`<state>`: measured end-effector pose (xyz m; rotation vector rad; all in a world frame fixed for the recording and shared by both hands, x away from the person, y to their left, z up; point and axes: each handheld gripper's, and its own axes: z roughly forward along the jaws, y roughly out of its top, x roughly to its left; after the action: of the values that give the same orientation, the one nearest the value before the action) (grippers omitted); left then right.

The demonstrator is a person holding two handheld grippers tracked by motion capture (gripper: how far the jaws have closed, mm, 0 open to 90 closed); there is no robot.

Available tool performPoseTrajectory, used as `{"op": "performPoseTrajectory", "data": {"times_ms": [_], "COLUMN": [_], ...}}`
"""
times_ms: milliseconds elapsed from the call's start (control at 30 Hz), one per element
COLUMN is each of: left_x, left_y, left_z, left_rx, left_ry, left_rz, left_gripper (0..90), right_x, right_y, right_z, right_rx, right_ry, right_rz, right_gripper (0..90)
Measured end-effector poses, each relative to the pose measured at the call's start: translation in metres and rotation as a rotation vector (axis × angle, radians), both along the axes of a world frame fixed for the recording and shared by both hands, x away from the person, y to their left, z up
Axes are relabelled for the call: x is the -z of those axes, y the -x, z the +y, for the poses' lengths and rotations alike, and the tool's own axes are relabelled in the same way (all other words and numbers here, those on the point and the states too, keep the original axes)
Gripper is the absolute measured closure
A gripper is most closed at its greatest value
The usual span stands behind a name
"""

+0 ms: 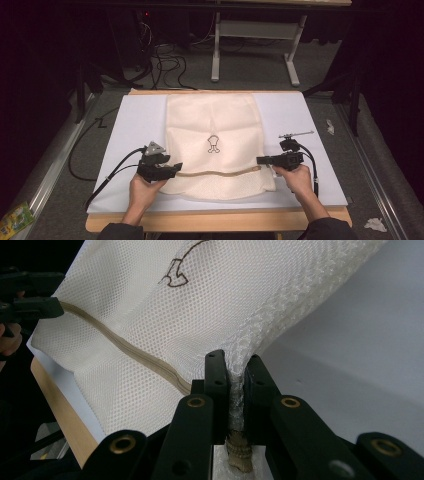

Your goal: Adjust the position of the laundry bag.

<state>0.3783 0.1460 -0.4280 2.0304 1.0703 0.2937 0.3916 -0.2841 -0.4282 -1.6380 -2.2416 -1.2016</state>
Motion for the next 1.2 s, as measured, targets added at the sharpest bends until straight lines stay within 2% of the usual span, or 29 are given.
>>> {"op": "performPoseTrajectory", "data": {"times_ms": [67,133,267,467,667,933,1200], "left_x": [-0.004,-0.008,-0.013,-0.008,-0.005,-0.005,-0.006], "left_y": [-0.001,-0.001,0.0,0.002,0.002,0.001,0.002], "left_z": [0.003,0.003,-0.002,-0.026,-0.048,-0.07,-0.093], "left_rx": [-0.006,-0.008,0.014,0.079,0.123,0.175,0.227], "left_ry": [0.011,0.002,0.008,0.007,0.009,0.05,0.059], "left_rz": [-0.002,-0.012,-0.012,0.015,0.02,0.04,0.049], "left_gripper": [41.8,41.6,41.4,42.0,42.3,44.7,46.9], "right_x": [-0.002,-0.003,-0.004,-0.006,-0.008,-0.008,-0.008], "right_y": [0.0,0.0,-0.001,-0.003,-0.004,-0.005,-0.007], "right_z": [0.001,0.003,0.007,0.015,0.021,0.03,0.038], "right_rx": [-0.004,-0.007,-0.014,-0.022,-0.031,-0.042,-0.049], "right_ry": [0.003,-0.001,-0.005,-0.01,-0.015,-0.028,-0.046], "right_rz": [-0.003,-0.006,-0.013,-0.019,-0.028,-0.033,-0.039], "right_gripper": [85.2,85.2,85.2,85.3,85.3,85.3,85.2]}}
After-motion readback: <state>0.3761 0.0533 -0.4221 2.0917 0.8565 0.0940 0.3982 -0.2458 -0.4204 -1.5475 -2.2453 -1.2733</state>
